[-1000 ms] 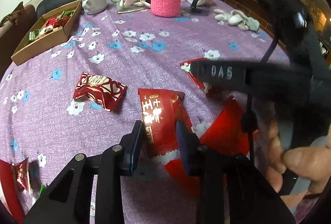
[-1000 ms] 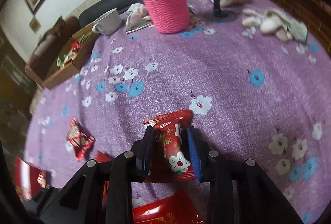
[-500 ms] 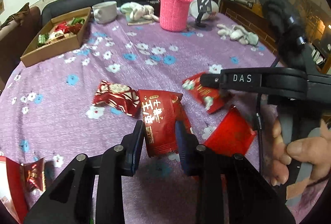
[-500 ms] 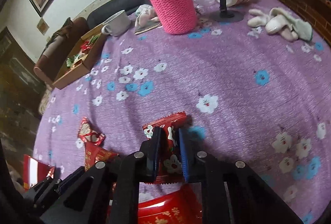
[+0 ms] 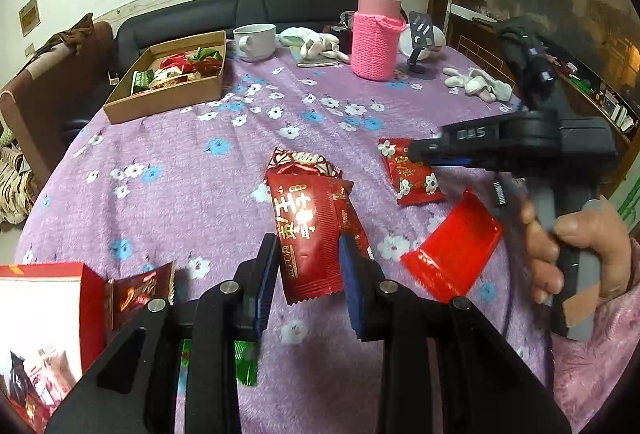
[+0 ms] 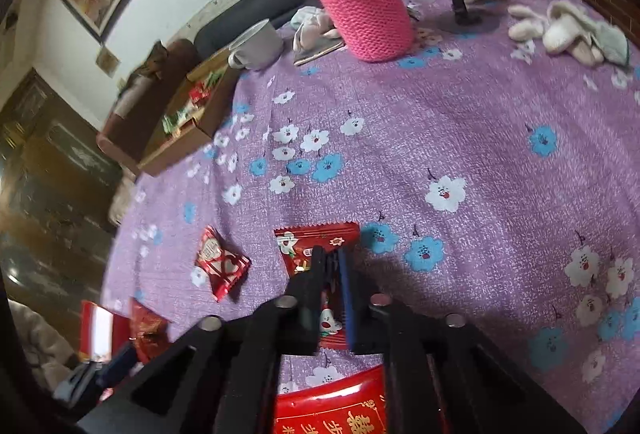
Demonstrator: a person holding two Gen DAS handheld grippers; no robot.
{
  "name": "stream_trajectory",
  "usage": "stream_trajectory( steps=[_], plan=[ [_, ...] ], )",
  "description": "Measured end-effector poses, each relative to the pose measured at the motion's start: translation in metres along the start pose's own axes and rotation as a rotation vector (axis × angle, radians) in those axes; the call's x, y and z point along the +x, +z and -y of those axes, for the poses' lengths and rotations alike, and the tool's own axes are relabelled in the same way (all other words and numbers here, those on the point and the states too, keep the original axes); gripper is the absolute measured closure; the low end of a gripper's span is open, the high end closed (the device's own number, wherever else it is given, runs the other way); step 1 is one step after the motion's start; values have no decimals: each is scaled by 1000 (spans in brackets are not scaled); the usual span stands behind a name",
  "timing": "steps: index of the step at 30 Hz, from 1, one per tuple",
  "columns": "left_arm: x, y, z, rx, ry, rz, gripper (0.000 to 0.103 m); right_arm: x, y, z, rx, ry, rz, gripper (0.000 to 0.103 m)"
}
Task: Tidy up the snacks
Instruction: 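Carry both red packets over the white tray and open both tools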
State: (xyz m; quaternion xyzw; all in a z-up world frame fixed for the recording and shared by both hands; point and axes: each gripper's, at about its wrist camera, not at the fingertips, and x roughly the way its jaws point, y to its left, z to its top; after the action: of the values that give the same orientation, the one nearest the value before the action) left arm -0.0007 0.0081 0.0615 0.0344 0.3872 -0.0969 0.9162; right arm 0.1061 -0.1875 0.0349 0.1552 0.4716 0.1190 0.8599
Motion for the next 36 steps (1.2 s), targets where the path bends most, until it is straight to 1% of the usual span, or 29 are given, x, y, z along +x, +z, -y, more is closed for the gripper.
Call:
stream_trajectory(
  steps=[1,2,5,6,7,8,9,11,14,15,17,20,23,25,27,29,32,34,36],
  plan=[
    [-1,-2,-1,-1,8,1,75,2,-1,-4,-18,-23,4,70],
    [-3,-4,-3,-5,12,2,75,6,-3,-13,-51,-64,2,69],
    [-9,-8,-11,-27,22,-4,75,14,-9,-30,-132,-120,1,68],
    [-11,-8,-14,-30,31,-3,75,20,-12,-37,-165,-184,6,67],
    [-14,-8,-18,-37,41,2,75,23,-16,-43,-200,-230,19,65],
    [-19,-8,-25,-52,52,8,75,25,-19,-51,-242,-276,26,67],
    [-23,-8,-30,-63,61,11,75,26,-22,-56,-265,-304,32,67],
    [-34,-7,-42,-81,95,23,75,26,-23,-59,-263,-322,32,70],
    [-52,-10,-59,-111,127,51,75,24,-24,-57,-242,-321,41,70],
    [-56,-10,-62,-115,136,58,75,23,-24,-55,-227,-311,38,70],
    [-69,-13,-72,-128,151,78,75,20,-22,-49,-170,-258,27,70],
    [-81,-16,-86,-150,160,99,75,9,-21,-41,-59,-126,8,71],
    [-89,-18,-96,-175,161,112,75,-5,-19,-49,7,-12,21,71],
    [-95,-20,-100,-186,158,123,75,-12,-16,-64,6,53,23,71],
    [-102,-24,-104,-197,155,137,75,-22,-20,-91,-39,134,17,71],
    [-109,-28,-113,-217,154,147,75,-29,-29,-119,-93,188,16,71],
    [-119,-35,-127,-246,148,161,75,-31,-44,-151,-131,267,-10,71],
    [-127,-41,-138,-261,158,169,75,-30,-54,-169,-147,309,-38,71],
    [-134,-49,-150,-286,163,173,75,-29,-63,-186,-171,318,-51,71]
  ],
)
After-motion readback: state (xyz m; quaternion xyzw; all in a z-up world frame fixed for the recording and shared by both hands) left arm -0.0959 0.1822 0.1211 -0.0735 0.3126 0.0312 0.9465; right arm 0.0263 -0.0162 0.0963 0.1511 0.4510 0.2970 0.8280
